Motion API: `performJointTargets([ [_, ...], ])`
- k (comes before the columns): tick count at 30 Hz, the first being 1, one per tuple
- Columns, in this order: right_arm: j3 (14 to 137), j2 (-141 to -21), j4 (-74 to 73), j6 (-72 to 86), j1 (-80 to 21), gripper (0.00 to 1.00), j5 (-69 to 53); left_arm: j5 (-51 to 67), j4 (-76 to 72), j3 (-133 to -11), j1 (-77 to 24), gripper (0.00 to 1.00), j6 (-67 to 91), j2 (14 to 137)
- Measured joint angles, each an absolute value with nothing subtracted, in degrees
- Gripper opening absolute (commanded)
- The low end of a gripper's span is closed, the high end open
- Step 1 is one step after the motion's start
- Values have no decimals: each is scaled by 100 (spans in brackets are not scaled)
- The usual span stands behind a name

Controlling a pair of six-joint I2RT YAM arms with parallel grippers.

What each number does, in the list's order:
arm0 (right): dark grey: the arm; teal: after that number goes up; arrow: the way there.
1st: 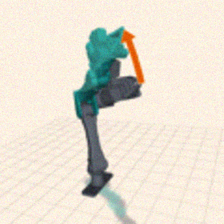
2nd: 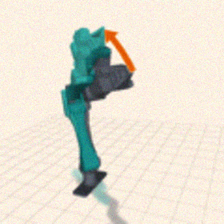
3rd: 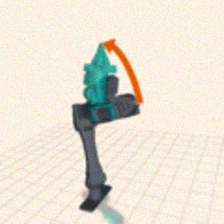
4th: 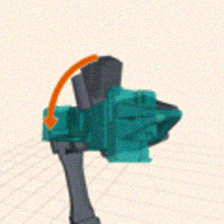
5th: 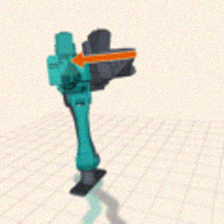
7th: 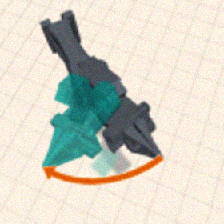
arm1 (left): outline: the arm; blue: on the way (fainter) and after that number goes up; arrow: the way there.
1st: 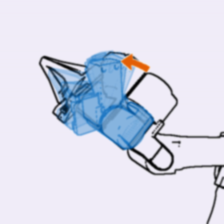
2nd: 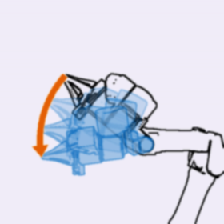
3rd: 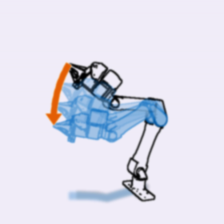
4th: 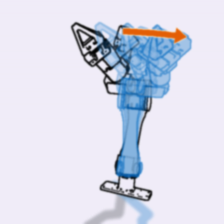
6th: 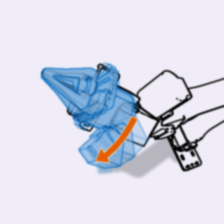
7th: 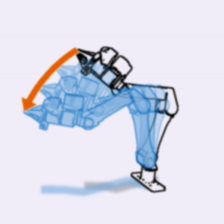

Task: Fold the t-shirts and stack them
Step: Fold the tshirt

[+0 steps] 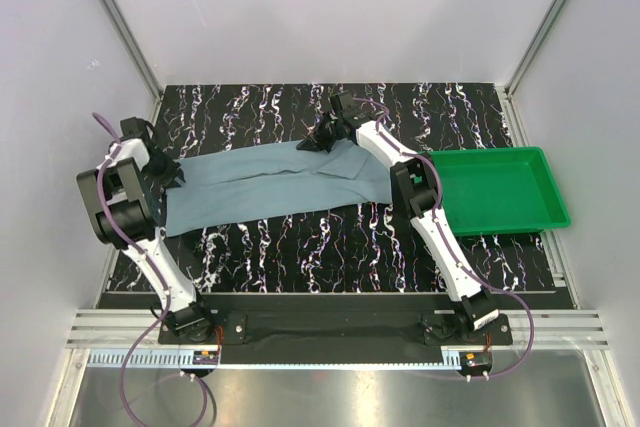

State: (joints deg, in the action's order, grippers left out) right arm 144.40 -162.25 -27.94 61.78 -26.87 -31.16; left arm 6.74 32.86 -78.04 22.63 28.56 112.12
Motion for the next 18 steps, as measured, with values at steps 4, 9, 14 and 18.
performJointTargets([
  [4,14444,-16225,-2821,6178,-2674,8,-3122,314,3612,-7876,2283,24,3118,11321],
  [9,14475,-16225,-2891,6173,-2655,8,-3138,-150,3813,-7878,2329,24,3271,11253],
  [14,14503,-16225,-2991,6169,-2624,8,-3148,-661,4084,-7975,2403,26,3258,11218],
  [18,14516,-16225,-3024,6106,-2602,14,-3166,-825,4152,-8149,2405,31,3063,11216],
])
